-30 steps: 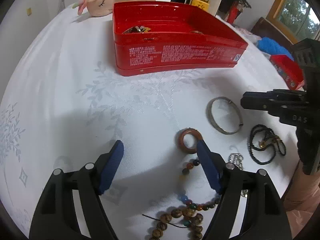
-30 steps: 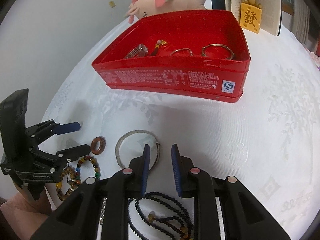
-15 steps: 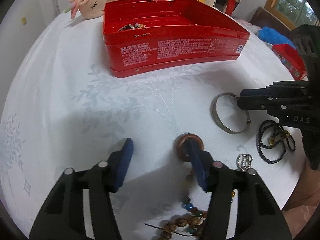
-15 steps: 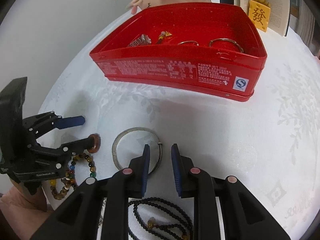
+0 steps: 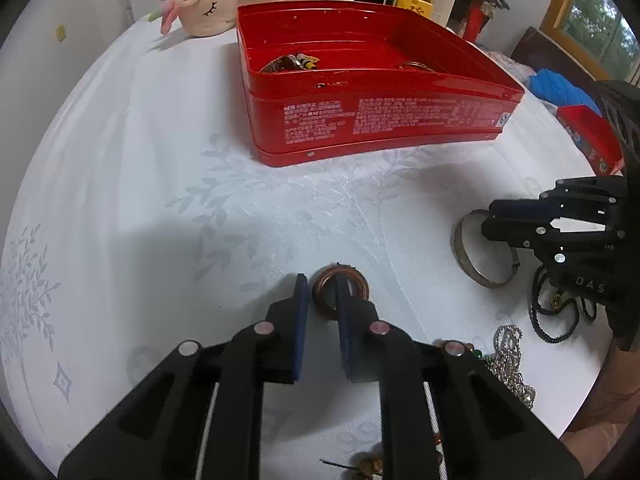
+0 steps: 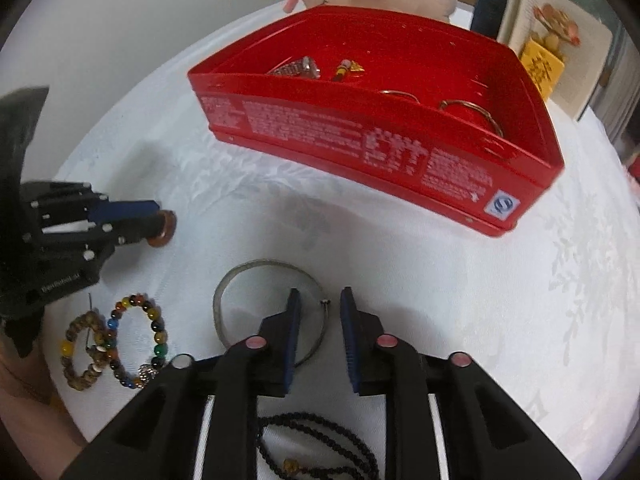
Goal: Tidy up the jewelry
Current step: 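Move the left tool to the brown wooden ring while the right tool approaches a plain silver bangle, then grasp the wooden ring with the left tool while the right tool grips the silver bangle, lifting both, then lower the wooden ring into the red tin with the left tool while the right drops the bangle there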
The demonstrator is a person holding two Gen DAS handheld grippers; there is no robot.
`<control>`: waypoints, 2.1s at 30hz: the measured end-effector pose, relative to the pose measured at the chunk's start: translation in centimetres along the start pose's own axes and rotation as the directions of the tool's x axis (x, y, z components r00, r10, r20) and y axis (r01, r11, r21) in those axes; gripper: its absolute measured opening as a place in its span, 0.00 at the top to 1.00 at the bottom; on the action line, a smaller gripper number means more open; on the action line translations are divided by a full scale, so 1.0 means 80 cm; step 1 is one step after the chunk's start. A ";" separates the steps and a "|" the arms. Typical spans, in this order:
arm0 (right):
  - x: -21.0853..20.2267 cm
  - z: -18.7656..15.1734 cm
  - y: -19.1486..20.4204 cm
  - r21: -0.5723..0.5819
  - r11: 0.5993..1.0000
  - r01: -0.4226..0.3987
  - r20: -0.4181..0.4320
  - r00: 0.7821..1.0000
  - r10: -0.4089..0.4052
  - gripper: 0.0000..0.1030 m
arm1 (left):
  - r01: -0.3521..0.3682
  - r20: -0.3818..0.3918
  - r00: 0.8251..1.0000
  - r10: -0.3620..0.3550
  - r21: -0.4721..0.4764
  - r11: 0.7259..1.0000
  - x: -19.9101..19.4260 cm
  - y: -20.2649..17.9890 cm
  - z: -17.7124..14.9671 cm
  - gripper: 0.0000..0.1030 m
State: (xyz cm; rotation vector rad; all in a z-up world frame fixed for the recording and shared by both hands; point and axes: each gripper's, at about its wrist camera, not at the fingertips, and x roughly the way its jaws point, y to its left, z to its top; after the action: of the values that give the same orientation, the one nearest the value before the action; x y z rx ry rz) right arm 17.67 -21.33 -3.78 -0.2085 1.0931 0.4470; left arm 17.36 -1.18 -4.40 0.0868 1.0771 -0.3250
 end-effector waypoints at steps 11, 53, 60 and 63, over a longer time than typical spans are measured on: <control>-0.019 -0.007 -0.017 0.070 0.995 -0.065 0.055 0.997 0.061 0.95 | 0.071 0.027 0.997 -0.069 -0.068 0.995 -0.007 0.019 0.005 0.93; -0.075 0.140 -0.112 0.207 0.975 -0.079 0.230 0.973 0.030 0.95 | 0.146 0.198 0.970 -0.139 -0.021 0.989 -0.067 -0.002 0.171 0.93; -0.024 0.174 -0.128 0.254 0.966 -0.045 0.166 0.986 0.002 0.95 | 0.126 0.136 0.984 -0.116 -0.064 0.990 -0.011 0.005 0.205 0.93; -0.005 0.185 -0.137 0.272 0.962 -0.012 0.137 0.990 -0.026 0.95 | 0.130 0.119 0.986 -0.121 -0.071 0.989 0.008 0.007 0.216 0.93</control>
State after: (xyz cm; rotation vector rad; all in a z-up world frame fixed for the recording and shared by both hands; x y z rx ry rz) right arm 34.38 -25.61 2.66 0.0613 1.0039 0.2951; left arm 32.47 -4.73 3.24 -0.0692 0.9825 -0.3961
